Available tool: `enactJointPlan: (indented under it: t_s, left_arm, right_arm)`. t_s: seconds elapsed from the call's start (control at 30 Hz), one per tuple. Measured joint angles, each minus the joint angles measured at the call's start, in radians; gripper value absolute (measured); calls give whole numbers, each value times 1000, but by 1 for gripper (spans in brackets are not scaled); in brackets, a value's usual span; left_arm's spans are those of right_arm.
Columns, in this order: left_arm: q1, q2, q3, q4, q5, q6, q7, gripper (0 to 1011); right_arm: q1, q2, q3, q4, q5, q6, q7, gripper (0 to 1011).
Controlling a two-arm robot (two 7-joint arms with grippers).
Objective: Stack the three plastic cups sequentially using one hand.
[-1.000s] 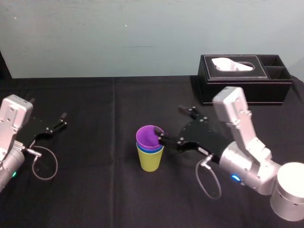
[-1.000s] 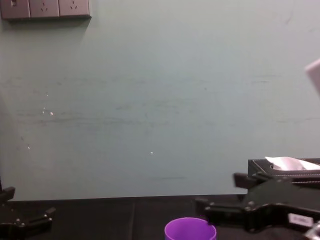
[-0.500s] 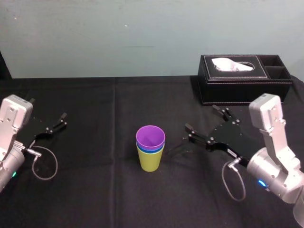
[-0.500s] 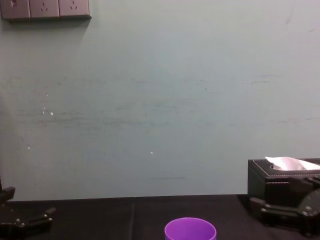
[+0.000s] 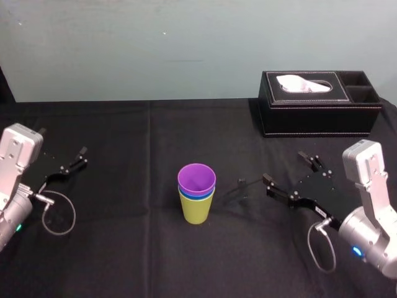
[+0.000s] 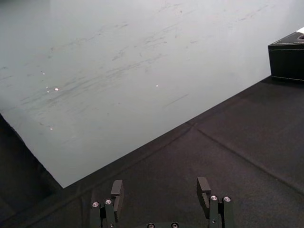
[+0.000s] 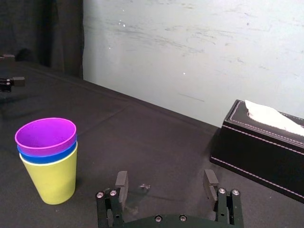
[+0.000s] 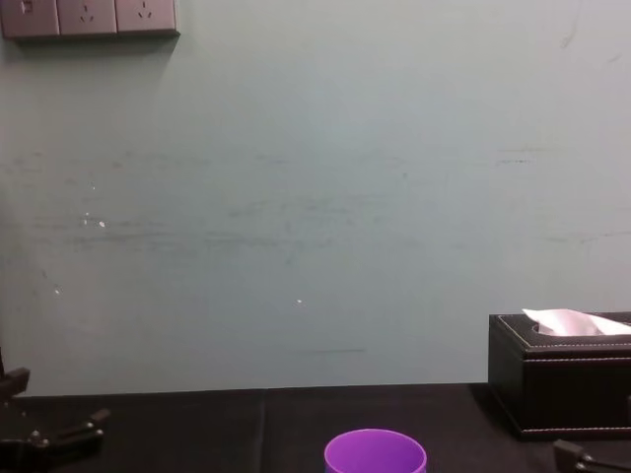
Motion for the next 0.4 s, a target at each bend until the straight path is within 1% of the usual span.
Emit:
enactJointPlan:
  t_s: [0.4]
  left_arm:
    - [0, 0, 0, 0, 0, 0, 0, 1010]
  right_arm:
    - [2, -1, -4, -5, -1, 3, 2, 1004]
